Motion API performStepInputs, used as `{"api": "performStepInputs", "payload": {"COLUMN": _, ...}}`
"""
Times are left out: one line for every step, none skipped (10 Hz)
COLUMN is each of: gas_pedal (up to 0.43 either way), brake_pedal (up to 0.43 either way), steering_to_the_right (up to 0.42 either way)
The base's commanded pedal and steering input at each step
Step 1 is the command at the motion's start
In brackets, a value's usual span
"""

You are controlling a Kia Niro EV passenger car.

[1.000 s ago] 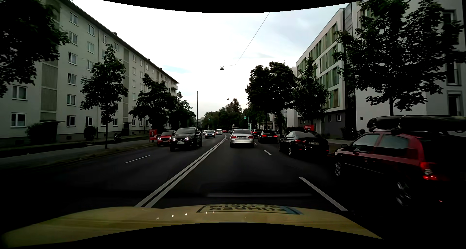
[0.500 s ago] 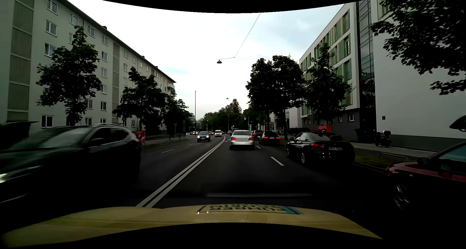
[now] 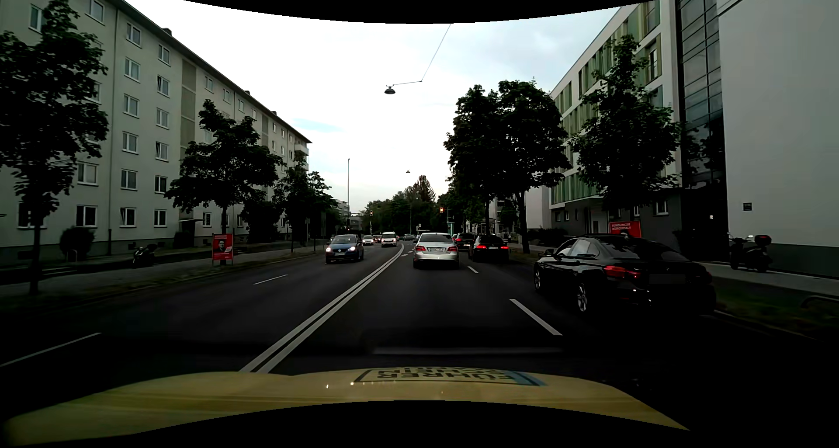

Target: Follow the waypoints while adhering to traffic rules and regulations

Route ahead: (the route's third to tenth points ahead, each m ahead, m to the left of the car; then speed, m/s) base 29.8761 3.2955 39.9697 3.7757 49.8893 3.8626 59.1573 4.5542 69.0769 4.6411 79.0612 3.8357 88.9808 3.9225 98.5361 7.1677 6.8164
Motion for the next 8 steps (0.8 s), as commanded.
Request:
{"api": "performStepInputs", "payload": {"gas_pedal": 0.059, "brake_pedal": 0.0, "steering_to_the_right": 0.0}}
{"api": "performStepInputs", "payload": {"gas_pedal": 0.059, "brake_pedal": 0.0, "steering_to_the_right": 0.0}}
{"api": "performStepInputs", "payload": {"gas_pedal": 0.047, "brake_pedal": 0.0, "steering_to_the_right": 0.0}}
{"api": "performStepInputs", "payload": {"gas_pedal": 0.047, "brake_pedal": 0.0, "steering_to_the_right": 0.0}}
{"api": "performStepInputs", "payload": {"gas_pedal": 0.047, "brake_pedal": 0.0, "steering_to_the_right": 0.0}}
{"api": "performStepInputs", "payload": {"gas_pedal": 0.02, "brake_pedal": 0.0, "steering_to_the_right": 0.0}}
{"api": "performStepInputs", "payload": {"gas_pedal": 0.0, "brake_pedal": 0.0, "steering_to_the_right": 0.0}}
{"api": "performStepInputs", "payload": {"gas_pedal": 0.0, "brake_pedal": 0.0, "steering_to_the_right": 0.0}}
